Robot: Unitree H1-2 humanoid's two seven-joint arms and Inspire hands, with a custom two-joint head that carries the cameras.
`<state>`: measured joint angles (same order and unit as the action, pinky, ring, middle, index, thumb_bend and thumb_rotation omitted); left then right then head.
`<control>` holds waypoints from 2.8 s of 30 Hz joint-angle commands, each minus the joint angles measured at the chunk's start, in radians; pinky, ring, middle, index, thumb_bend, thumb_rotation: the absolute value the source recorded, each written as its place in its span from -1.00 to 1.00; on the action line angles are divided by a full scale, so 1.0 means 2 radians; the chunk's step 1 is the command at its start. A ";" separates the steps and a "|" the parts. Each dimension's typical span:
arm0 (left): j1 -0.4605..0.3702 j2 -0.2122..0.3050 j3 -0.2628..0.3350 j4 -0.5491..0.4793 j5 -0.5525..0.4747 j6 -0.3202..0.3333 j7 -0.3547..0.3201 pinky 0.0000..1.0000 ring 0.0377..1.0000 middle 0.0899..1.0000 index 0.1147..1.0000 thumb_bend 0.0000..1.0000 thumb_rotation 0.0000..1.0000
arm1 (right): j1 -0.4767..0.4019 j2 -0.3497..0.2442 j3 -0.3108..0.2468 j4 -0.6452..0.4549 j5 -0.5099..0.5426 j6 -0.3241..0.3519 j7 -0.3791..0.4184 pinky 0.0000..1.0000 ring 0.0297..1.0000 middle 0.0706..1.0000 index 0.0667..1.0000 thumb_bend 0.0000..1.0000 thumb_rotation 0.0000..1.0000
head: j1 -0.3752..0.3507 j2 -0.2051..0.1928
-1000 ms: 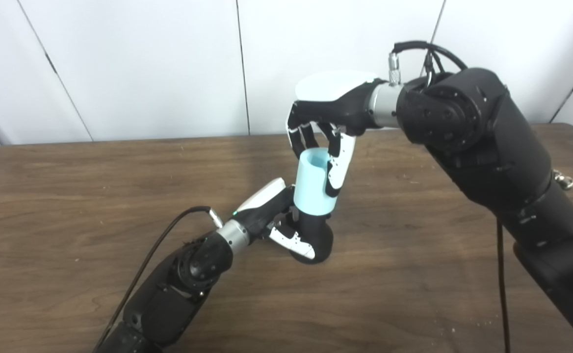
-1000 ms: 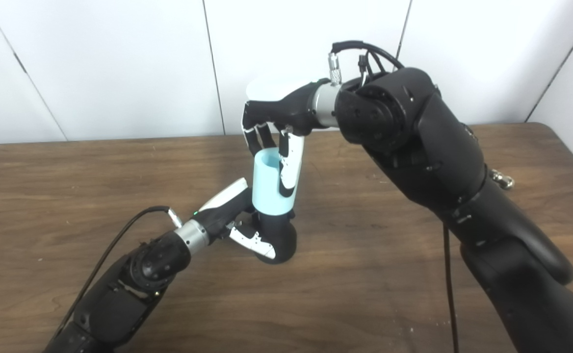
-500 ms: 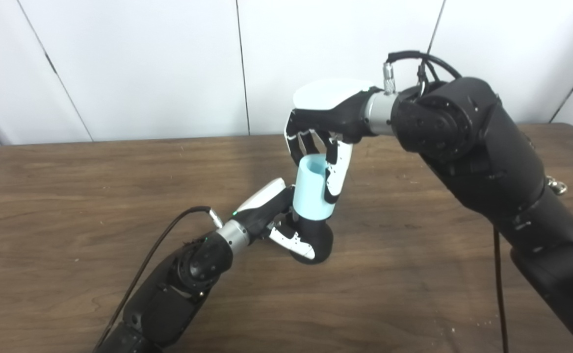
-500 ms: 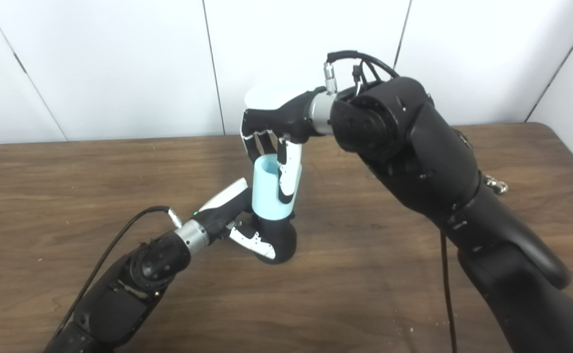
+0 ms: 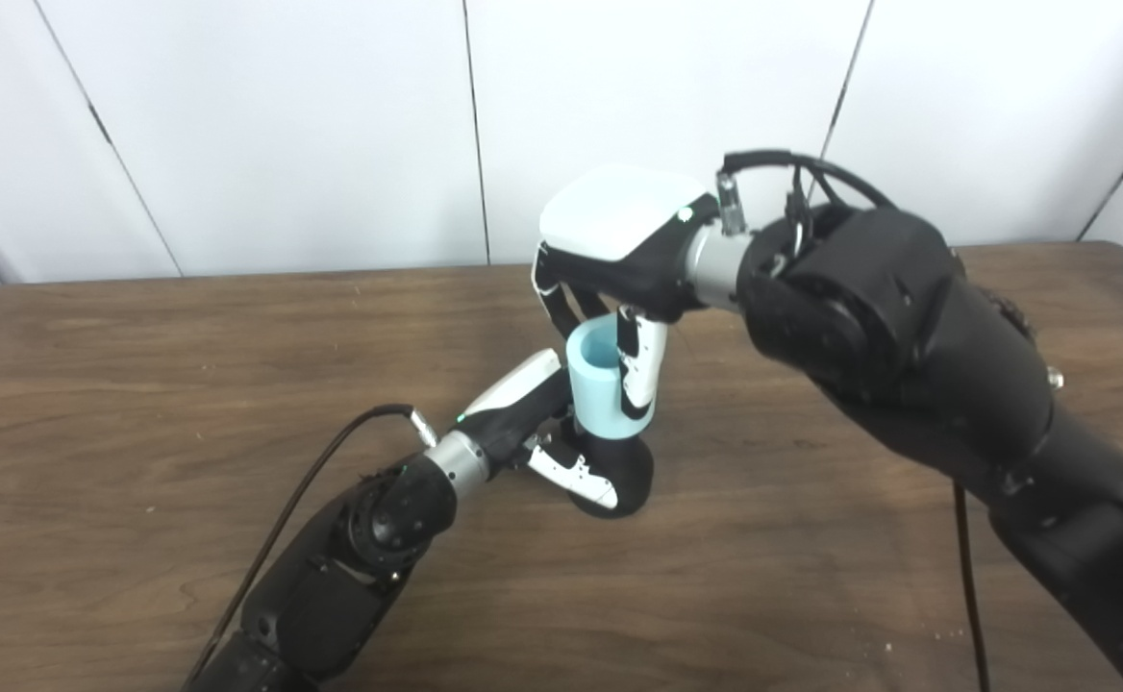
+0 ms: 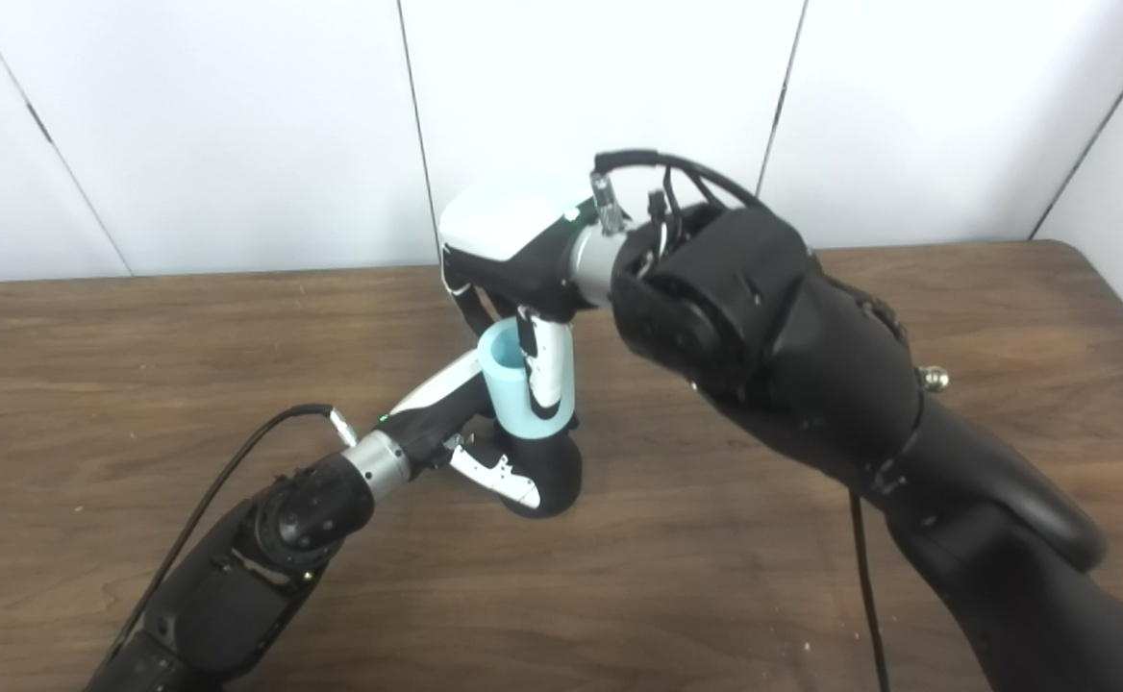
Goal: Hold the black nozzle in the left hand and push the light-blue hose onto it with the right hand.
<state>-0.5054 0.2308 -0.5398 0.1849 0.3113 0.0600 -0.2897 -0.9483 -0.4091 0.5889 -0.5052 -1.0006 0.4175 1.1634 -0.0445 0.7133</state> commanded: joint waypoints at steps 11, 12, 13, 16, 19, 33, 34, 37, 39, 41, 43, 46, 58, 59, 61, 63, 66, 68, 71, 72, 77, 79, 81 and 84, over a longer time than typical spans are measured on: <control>0.036 0.009 -0.029 0.024 0.019 0.046 -0.055 -0.29 -0.17 -0.08 -0.15 0.01 -0.85 | -0.010 0.001 -0.006 -0.013 -0.024 -0.006 0.051 -0.92 -0.80 -0.25 -0.11 0.05 -1.00 | 0.001 0.003; 0.036 0.010 -0.029 0.022 0.020 0.046 -0.055 -0.29 -0.17 -0.08 -0.15 0.01 -0.85 | -0.009 -0.001 -0.007 -0.008 -0.021 -0.006 0.049 -0.92 -0.80 -0.25 -0.11 0.05 -1.00 | 0.002 0.003; 0.037 0.010 -0.029 0.021 0.020 0.046 -0.055 -0.28 -0.16 -0.08 -0.15 0.01 -0.85 | -0.008 -0.002 -0.008 -0.005 -0.018 -0.005 0.048 -0.92 -0.80 -0.29 -0.12 0.04 -1.00 | 0.002 0.003; 0.037 0.010 -0.029 0.020 0.020 0.046 -0.055 -0.28 -0.15 -0.07 -0.15 0.01 -0.85 | -0.004 -0.007 -0.015 0.006 -0.010 -0.006 0.045 -0.91 -0.79 -0.16 -0.12 0.05 -1.00 | 0.001 0.004; 0.037 0.011 -0.030 0.020 0.021 0.045 -0.056 -0.28 -0.15 -0.07 -0.15 0.01 -0.85 | 0.000 -0.012 -0.023 0.024 -0.004 -0.007 0.036 -0.90 -0.76 -0.14 -0.12 0.05 -1.00 | 0.001 0.005; 0.032 0.015 -0.033 0.016 0.022 0.049 -0.061 -0.24 -0.11 -0.04 -0.15 0.01 -0.85 | 0.016 -0.012 -0.028 0.034 -0.011 -0.003 0.037 -0.87 -0.73 -0.14 -0.12 0.05 -1.00 | 0.003 0.006; 0.032 0.015 -0.033 0.016 0.021 0.049 -0.061 -0.24 -0.11 -0.04 -0.15 0.01 -0.85 | 0.017 -0.011 -0.028 0.033 -0.010 -0.004 0.037 -0.87 -0.73 -0.14 -0.12 0.05 -1.00 | 0.003 0.006; 0.032 0.016 -0.033 0.014 0.021 0.050 -0.061 -0.24 -0.11 -0.04 -0.15 0.01 -0.85 | 0.019 -0.011 -0.029 0.031 -0.008 -0.005 0.036 -0.87 -0.73 -0.14 -0.12 0.05 -1.00 | 0.003 0.006; 0.032 0.016 -0.033 0.014 0.021 0.050 -0.062 -0.24 -0.11 -0.04 -0.15 0.01 -0.85 | 0.023 -0.011 -0.029 0.029 -0.004 -0.007 0.032 -0.87 -0.73 -0.14 -0.12 0.05 -1.00 | 0.003 0.007; 0.032 0.016 -0.033 0.015 0.022 0.049 -0.061 -0.24 -0.11 -0.04 -0.15 0.01 -0.85 | 0.029 -0.009 -0.029 0.023 0.001 -0.012 0.026 -0.87 -0.73 -0.14 -0.11 0.05 -1.00 | 0.002 0.007; 0.032 0.016 -0.034 0.016 0.022 0.048 -0.060 -0.24 -0.11 -0.04 -0.15 0.01 -0.85 | 0.032 -0.008 -0.029 0.018 0.003 -0.015 0.023 -0.88 -0.74 -0.14 -0.11 0.05 -1.00 | 0.002 0.007; 0.031 0.015 -0.034 0.017 0.023 0.048 -0.061 -0.24 -0.11 -0.04 -0.15 0.01 -0.85 | 0.034 -0.005 -0.029 0.011 0.002 -0.019 0.023 -0.89 -0.75 -0.14 -0.12 0.05 -1.00 | 0.003 0.007; 0.031 0.016 -0.034 0.014 0.024 0.050 -0.062 -0.24 -0.12 -0.04 -0.15 0.01 -0.85 | 0.025 0.004 0.014 -0.034 -0.056 -0.028 0.051 -0.84 -0.70 -0.14 -0.10 0.05 -1.00 | 0.004 0.007; 0.031 0.015 -0.033 0.014 0.024 0.050 -0.062 -0.25 -0.13 -0.04 -0.15 0.01 -0.85 | 0.027 0.005 0.013 -0.035 -0.057 -0.029 0.051 -0.83 -0.69 -0.14 -0.10 0.05 -1.00 | 0.004 0.007; 0.031 0.015 -0.033 0.014 0.025 0.050 -0.062 -0.26 -0.14 -0.06 -0.15 0.01 -0.85 | 0.030 0.007 0.011 -0.035 -0.059 -0.031 0.051 -0.83 -0.70 -0.14 -0.10 0.05 -1.00 | 0.004 0.008; 0.032 0.015 -0.032 0.013 0.023 0.051 -0.063 -0.26 -0.15 -0.06 -0.15 0.01 -0.85 | 0.033 0.009 0.008 -0.033 -0.057 -0.031 0.050 -0.84 -0.71 -0.14 -0.10 0.05 -1.00 | 0.003 0.008; 0.032 0.014 -0.032 0.015 0.022 0.051 -0.063 -0.27 -0.16 -0.06 -0.15 0.01 -0.85 | 0.037 0.009 0.004 -0.029 -0.057 -0.034 0.047 -0.85 -0.72 -0.14 -0.10 0.05 -1.00 | 0.002 0.008; 0.032 0.013 -0.032 0.016 0.023 0.052 -0.063 -0.27 -0.16 -0.06 -0.15 0.01 -0.85 | 0.038 0.008 0.002 -0.027 -0.057 -0.039 0.044 -0.85 -0.73 -0.14 -0.10 0.05 -1.00 | 0.003 0.009; 0.033 0.013 -0.033 0.014 0.023 0.053 -0.063 -0.27 -0.15 -0.06 -0.15 0.01 -0.85 | 0.041 0.009 -0.001 -0.024 -0.058 -0.042 0.045 -0.86 -0.72 -0.14 -0.10 0.05 -1.00 | 0.003 0.009; 0.033 0.014 -0.033 0.012 0.023 0.054 -0.064 -0.26 -0.14 -0.06 -0.15 0.01 -0.85 | 0.041 0.010 -0.002 -0.023 -0.059 -0.043 0.045 -0.86 -0.72 -0.14 -0.10 0.05 -1.00 | 0.002 0.009; 0.033 0.013 -0.033 0.011 0.022 0.055 -0.065 -0.25 -0.13 -0.05 -0.15 0.01 -0.85 | 0.041 0.011 -0.002 -0.018 -0.063 -0.041 0.049 -0.86 -0.72 -0.14 -0.10 0.05 -1.00 | 0.002 0.009; 0.033 0.013 -0.032 0.010 0.021 0.054 -0.065 -0.25 -0.12 -0.05 -0.15 0.01 -0.85 | 0.042 0.012 -0.001 -0.015 -0.065 -0.040 0.050 -0.85 -0.72 -0.14 -0.10 0.05 -1.00 | 0.002 0.009; 0.033 0.014 -0.032 0.008 0.020 0.052 -0.065 -0.25 -0.12 -0.05 -0.15 0.01 -0.85 | 0.044 0.013 -0.001 -0.013 -0.066 -0.040 0.049 -0.84 -0.70 -0.14 -0.10 0.05 -1.00 | 0.002 0.009; 0.033 0.014 -0.032 0.008 0.020 0.051 -0.065 -0.24 -0.12 -0.05 -0.15 0.01 -0.85 | 0.049 0.014 -0.002 -0.011 -0.064 -0.041 0.046 -0.83 -0.69 -0.14 -0.10 0.05 -1.00 | 0.002 0.009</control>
<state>-0.5091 0.2378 -0.5495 0.1621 0.3164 0.0818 -0.3153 -0.8578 -0.3850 0.5823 -0.5422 -1.1329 0.3789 1.1657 -0.0383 0.7317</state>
